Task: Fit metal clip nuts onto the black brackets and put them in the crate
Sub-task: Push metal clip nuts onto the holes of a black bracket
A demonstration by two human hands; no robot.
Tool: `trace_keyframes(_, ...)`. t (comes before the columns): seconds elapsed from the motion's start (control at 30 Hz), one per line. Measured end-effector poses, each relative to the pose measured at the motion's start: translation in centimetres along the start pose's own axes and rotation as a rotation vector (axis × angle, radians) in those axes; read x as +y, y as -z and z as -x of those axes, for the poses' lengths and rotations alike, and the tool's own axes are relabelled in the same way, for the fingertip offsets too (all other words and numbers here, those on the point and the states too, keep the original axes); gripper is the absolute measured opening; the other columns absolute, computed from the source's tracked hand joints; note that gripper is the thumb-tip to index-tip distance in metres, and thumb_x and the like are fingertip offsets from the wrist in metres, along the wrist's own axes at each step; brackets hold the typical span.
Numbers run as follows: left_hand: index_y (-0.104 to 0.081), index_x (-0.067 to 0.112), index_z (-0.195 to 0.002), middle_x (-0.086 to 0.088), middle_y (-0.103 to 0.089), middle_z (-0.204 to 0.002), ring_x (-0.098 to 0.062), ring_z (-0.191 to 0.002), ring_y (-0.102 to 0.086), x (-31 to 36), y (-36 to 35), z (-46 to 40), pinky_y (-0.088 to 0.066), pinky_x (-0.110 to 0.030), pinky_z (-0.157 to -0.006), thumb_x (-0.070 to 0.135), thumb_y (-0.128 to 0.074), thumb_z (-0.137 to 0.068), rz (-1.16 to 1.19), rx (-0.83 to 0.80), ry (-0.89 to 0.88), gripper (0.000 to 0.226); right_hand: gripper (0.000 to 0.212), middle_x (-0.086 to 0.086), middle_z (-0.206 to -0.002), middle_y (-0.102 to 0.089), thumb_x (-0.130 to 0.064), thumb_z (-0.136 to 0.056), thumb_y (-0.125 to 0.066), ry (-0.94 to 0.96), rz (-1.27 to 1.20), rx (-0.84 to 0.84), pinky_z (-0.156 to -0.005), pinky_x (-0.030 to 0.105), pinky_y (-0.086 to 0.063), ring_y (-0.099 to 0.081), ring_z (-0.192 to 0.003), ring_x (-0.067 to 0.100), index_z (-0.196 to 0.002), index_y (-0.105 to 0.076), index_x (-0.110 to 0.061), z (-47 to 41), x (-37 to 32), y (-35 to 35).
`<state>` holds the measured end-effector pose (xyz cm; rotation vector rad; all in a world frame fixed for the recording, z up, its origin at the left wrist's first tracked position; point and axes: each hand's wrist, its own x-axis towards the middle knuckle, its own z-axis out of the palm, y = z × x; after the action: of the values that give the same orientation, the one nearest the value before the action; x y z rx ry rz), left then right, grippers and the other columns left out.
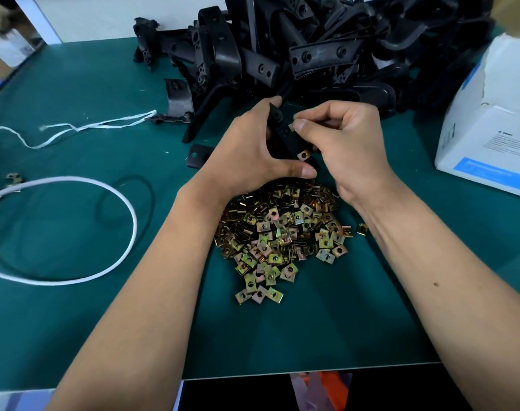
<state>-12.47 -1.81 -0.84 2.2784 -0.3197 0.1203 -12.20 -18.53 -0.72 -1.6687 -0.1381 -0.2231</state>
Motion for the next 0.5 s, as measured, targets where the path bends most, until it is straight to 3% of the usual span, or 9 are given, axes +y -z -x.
trace_keyframes(0.23,-0.034,0.013,-0.156,0.017,-0.052,-0.129,0.004,-0.113,-0.050,-0.15,-0.23,-0.04,-0.034,0.005,-0.088,0.056,-0.093,-0.057,-0.005,0.021,0.004,0.123,0.012,0.000,-0.086,-0.079,-0.017,-0.093,-0.071,0.003,-0.092,-0.030,-0.078,0.028,-0.056,-0.071,-0.083,0.012,-0.088,-0.080,-0.011,0.24,-0.13,-0.08)
trace_keyframes(0.37,-0.033,0.010,-0.157,0.008,-0.056,-0.139,-0.005,-0.123,-0.054,0.26,-0.63,-0.15,-0.039,-0.012,-0.101,0.057,-0.092,-0.059,0.004,0.019,-0.001,0.123,0.018,0.001,-0.091,-0.080,-0.017,-0.099,-0.064,-0.110,-0.153,0.003,-0.079,0.023,-0.057,-0.075,-0.090,0.012,-0.091,-0.080,-0.013,0.18,-0.07,0.12)
trace_keyframes(0.43,-0.035,0.010,-0.155,0.015,-0.057,-0.128,-0.002,-0.118,-0.055,0.19,-0.71,-0.22,-0.039,-0.007,-0.097,0.057,-0.092,-0.060,0.007,0.025,0.007,0.121,0.017,-0.001,-0.087,-0.080,-0.015,-0.097,-0.066,-0.063,-0.082,0.027,-0.079,0.024,-0.058,-0.075,-0.089,0.011,-0.088,-0.080,-0.017,0.13,-0.05,0.11)
trace_keyframes(0.5,-0.038,0.010,-0.153,0.028,-0.052,-0.113,0.011,-0.103,-0.055,-0.21,-0.79,-0.36,-0.037,0.003,-0.085,0.055,-0.093,-0.061,0.010,0.041,0.021,0.116,0.016,-0.001,-0.083,-0.079,-0.017,-0.095,-0.068,0.008,-0.012,0.025,-0.078,0.028,-0.060,-0.075,-0.086,0.015,-0.086,-0.081,-0.019,0.20,0.00,0.02)
